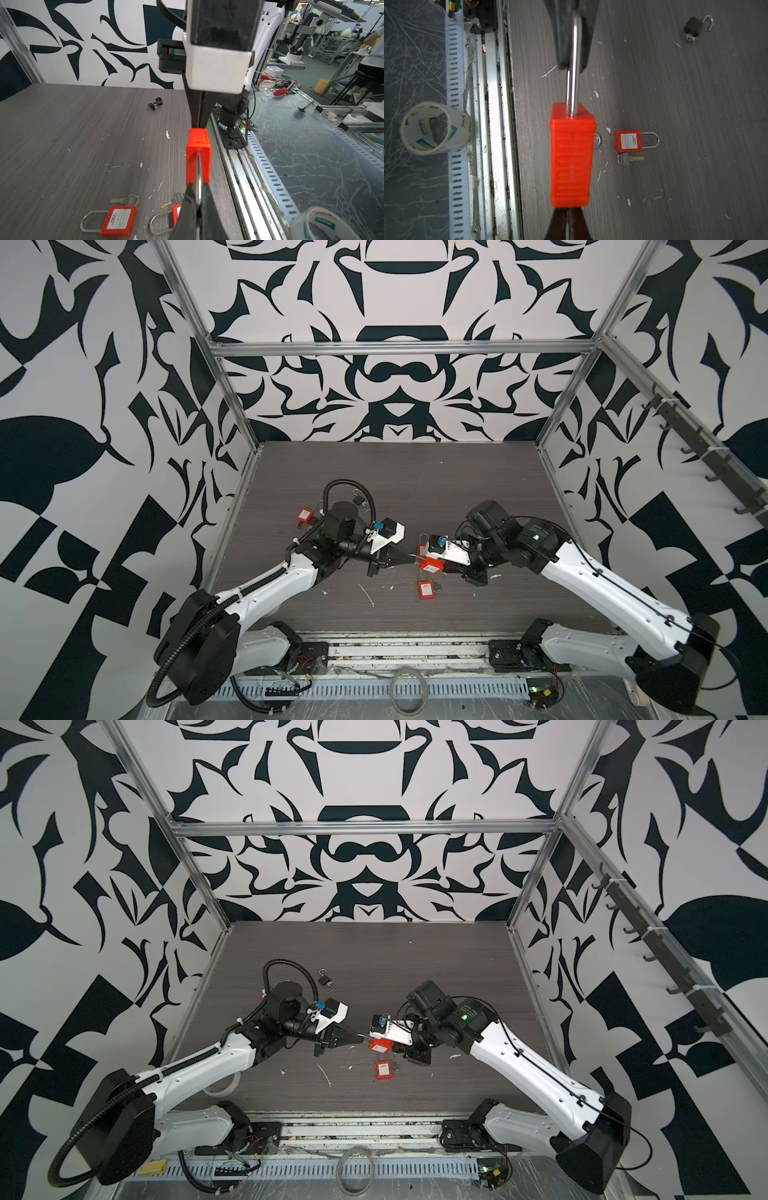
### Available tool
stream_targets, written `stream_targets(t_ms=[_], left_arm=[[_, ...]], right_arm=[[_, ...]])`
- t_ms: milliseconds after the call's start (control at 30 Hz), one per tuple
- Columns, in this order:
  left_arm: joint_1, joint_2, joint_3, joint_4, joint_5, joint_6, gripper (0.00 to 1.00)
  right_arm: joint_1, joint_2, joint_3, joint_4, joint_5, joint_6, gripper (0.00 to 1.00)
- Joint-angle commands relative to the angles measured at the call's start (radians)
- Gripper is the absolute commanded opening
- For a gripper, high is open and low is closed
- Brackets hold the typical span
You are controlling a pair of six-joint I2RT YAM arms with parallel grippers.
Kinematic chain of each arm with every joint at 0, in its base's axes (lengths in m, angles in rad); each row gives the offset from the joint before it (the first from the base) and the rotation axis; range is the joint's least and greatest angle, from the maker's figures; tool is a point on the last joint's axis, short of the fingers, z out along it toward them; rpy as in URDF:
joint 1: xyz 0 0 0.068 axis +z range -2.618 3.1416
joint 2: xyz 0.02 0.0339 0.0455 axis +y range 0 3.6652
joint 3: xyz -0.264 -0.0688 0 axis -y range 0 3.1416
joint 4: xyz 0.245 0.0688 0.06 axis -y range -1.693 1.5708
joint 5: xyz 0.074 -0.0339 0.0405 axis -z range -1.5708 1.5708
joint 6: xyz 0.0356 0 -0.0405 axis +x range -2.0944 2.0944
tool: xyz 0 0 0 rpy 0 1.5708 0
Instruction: Lock with the key
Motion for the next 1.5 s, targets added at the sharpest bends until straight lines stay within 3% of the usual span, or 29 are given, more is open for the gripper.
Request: stream_targets(t_ms=[0,300,433,567,700,867,1167,1467], left_arm=[[0.021,-0.027,0.041,-0.022,0.016,0.028,0.0],[0.04,-0.028,0.08,-0.119,0.002,0.065,0.0],[0.062,-0.004,0.184,-0.383,-0.021,0.189,0.0],[0.106,0.084,0.339,-0.733,-0.053,0.349,0.0],[0.117,0.195,0.497,-1.022,-0.172,0.492,0.0],[0.12,0.36,0.663,-1.242,-0.305,0.582,0.0],[0.116,0.637,0.919,-1.492,-0.448,0.683,0.0],[0.093,0.767,0.964,-1.487,-0.52,0.717,0.0]], right_arm=[[-0.048,-0.033,-0.007,-0.123,-0.024,-0.064,0.0],[-0.108,-0.032,0.016,-0.194,-0.014,-0.116,0.0],[-0.119,-0.068,0.002,-0.164,0.003,-0.087,0.0],[-0.133,-0.111,-0.031,-0.091,0.092,-0.024,0.0],[-0.133,-0.128,-0.049,-0.017,0.081,0.095,0.0],[-0.133,-0.128,-0.095,0.089,0.099,0.252,0.0],[-0.132,-0.154,-0.181,0.166,0.123,0.382,0.0],[-0.133,-0.154,-0.215,0.247,0.112,0.419,0.0]])
